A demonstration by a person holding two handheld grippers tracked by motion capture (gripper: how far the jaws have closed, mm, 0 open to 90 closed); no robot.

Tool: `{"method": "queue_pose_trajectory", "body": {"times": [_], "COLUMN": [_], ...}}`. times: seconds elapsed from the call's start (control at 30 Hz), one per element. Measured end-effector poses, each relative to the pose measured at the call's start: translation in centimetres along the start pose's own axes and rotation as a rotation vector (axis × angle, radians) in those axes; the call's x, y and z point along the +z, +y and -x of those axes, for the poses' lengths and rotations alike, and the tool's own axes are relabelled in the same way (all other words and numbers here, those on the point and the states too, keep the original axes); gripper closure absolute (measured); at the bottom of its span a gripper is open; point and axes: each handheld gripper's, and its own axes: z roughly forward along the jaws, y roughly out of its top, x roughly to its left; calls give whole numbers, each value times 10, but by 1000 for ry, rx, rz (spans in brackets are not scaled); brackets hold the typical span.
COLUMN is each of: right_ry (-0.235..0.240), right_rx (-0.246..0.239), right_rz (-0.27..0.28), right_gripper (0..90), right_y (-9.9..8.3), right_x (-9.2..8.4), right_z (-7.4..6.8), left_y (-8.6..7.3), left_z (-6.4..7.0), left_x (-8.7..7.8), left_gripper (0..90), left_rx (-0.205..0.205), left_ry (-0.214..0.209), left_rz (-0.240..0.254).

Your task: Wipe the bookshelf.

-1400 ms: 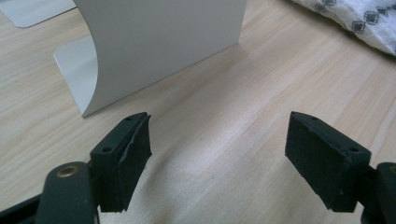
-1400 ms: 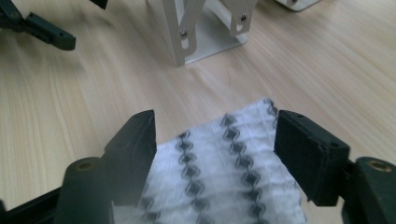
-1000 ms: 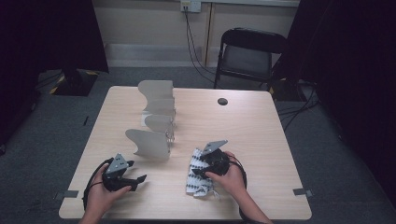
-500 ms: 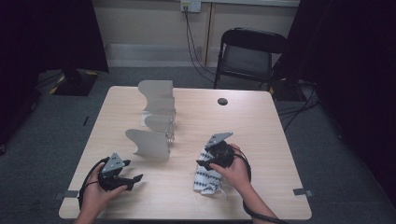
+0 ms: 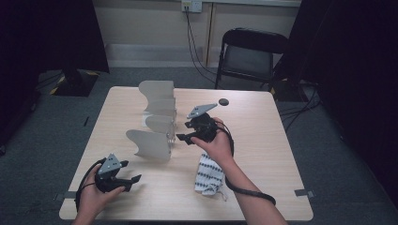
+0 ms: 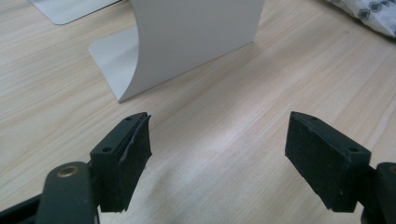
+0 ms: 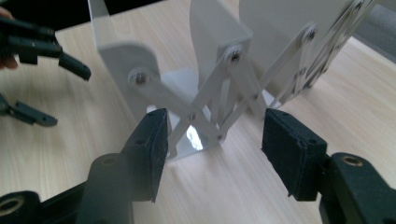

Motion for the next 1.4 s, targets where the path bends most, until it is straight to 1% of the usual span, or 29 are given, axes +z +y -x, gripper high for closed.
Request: {"method": "queue_pose_trajectory", "body": {"times": [0.2, 0.27, 0.33, 0.37, 0.43, 0.5, 0.6, 0.63, 0.67, 0.7, 0.73, 0.77, 0.83, 0.87, 0.9, 0.97, 1.0, 1.03, 1.1, 1.13, 1.2, 1.23, 1.3, 1.4], "right_ry": [-12, -10, -11, -14, -13, -12, 3, 3, 5, 15, 15, 21, 31, 40, 42, 34, 34, 30, 30, 27, 28, 28, 11, 21], "right_rx": [0, 1, -1, -10, -5, -10, -20, -20, -25, -23, -23, -20, -30, -40, -39, -48, -48, -53, -49, -48, -50, -52, -53, -40], "right_rz": [13, 11, 10, 8, 12, 4, -9, -9, -12, -19, -19, -23, -37, -61, -75, -93, -93, -112, -111, -132, -142, -148, -145, -144], "right_gripper": [408, 408, 408, 408, 409, 409, 413, 413, 413, 414, 414, 422, 444, 465, 471, 491, 491, 503, 540, 569, 584, 614, 685, 692], "right_y": [16, 23, 26, 31, 35, 37, 45, 45, 47, 49, 49, 50, 51, 53, 53, 54, 54, 55, 55, 55, 55, 54, 53, 53], "right_x": [3, 6, 7, 9, 11, 13, 21, 21, 23, 29, 29, 33, 40, 47, 51, 57, 57, 62, 63, 65, 67, 67, 67, 66], "right_z": [5, 7, 8, 9, 10, 11, 10, 10, 10, 9, 9, 8, 7, 6, 5, 4, 4, 4, 5, 6, 7, 8, 9, 12], "left_y": [-1, -1, -1, -1, -1, -1, -1, -1, -1, -1, -1, -2, -2, -2, -2, -2, -2, -2, -3, -3, -3, -3, -3, -3], "left_z": [-1, -1, -1, -1, -2, -3, -4, -4, -5, -5, -5, -6, -7, -7, -7, -8, -8, -9, -10, -10, -11, -11, -11, -10], "left_x": [-3, -3, -3, -3, -3, -3, -3, -3, -3, -3, -3, -4, -4, -4, -4, -4, -4, -4, -4, -4, -4, -4, -4, -4], "left_gripper": [220, 220, 221, 221, 222, 222, 224, 224, 225, 226, 226, 227, 230, 230, 232, 233, 233, 233, 233, 234, 235, 235, 236, 237], "left_rx": [-3, 2, 5, 2, 5, 8, 5, 5, 2, -6, -3, -3, -4, -8, -11, -14, -14, -18, -16, -17, -24, -23, -22, -23], "left_ry": [6, 8, 8, 5, 6, 6, 9, 5, 5, 8, 7, 11, 14, 14, 12, 10, 10, 13, 16, 16, 15, 16, 16, 16], "left_rz": [-1, -4, -6, -5, -4, -6, -7, -6, -5, -2, -2, -3, 0, 2, 4, 5, 5, 8, 6, 4, 7, 8, 8, 5]}}
